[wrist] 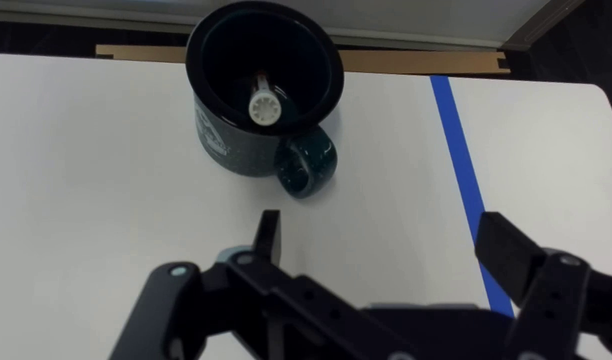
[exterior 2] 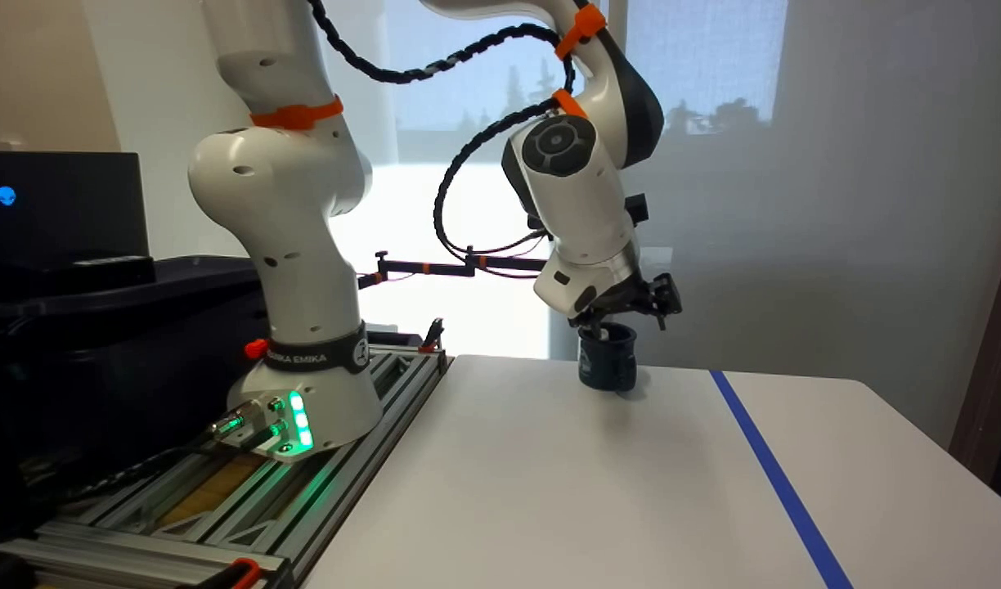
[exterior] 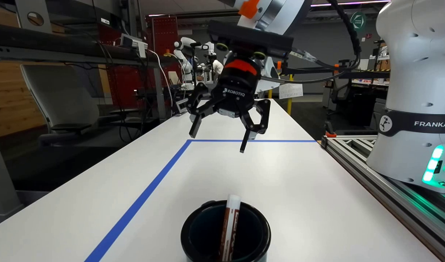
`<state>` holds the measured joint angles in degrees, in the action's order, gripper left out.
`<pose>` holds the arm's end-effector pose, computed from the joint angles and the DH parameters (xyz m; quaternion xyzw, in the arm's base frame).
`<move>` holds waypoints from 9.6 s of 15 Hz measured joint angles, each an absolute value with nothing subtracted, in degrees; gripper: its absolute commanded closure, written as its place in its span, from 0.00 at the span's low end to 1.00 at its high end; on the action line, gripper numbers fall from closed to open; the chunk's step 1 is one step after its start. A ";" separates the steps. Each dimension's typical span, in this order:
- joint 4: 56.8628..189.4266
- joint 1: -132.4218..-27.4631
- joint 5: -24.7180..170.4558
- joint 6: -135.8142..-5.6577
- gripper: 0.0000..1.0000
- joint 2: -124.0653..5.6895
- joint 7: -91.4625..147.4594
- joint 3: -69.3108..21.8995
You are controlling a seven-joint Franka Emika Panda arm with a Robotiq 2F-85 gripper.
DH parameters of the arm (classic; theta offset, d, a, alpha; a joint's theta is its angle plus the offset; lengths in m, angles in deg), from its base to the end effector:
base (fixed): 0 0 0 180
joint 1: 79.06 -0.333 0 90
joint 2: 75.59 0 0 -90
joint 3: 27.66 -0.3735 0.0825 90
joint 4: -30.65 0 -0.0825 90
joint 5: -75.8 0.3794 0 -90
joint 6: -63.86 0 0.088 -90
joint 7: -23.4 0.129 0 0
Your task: Remove the marker from the cup and put it on the table
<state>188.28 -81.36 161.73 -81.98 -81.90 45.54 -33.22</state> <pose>0.3670 0.0495 0.2829 -0.6546 0.6686 0.1218 0.3310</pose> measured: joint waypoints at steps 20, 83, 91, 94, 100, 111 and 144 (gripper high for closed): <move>188.28 -83.96 161.55 -72.67 0.00 -75.71 52.69 -34.09; 186.06 -85.07 167.28 -71.02 0.95 -75.12 45.54 -33.57; 187.53 -81.82 165.14 -71.02 0.95 -86.12 47.62 -30.84; 188.31 -78.87 163.81 -71.01 0.95 -89.60 47.62 -28.52; 188.26 -74.06 162.63 -70.93 0.95 -87.78 44.61 -24.46; 188.57 -73.03 162.69 -68.47 0.95 -73.95 37.15 -22.28; 187.85 -78.28 149.75 -84.20 0.00 -71.30 29.52 -24.76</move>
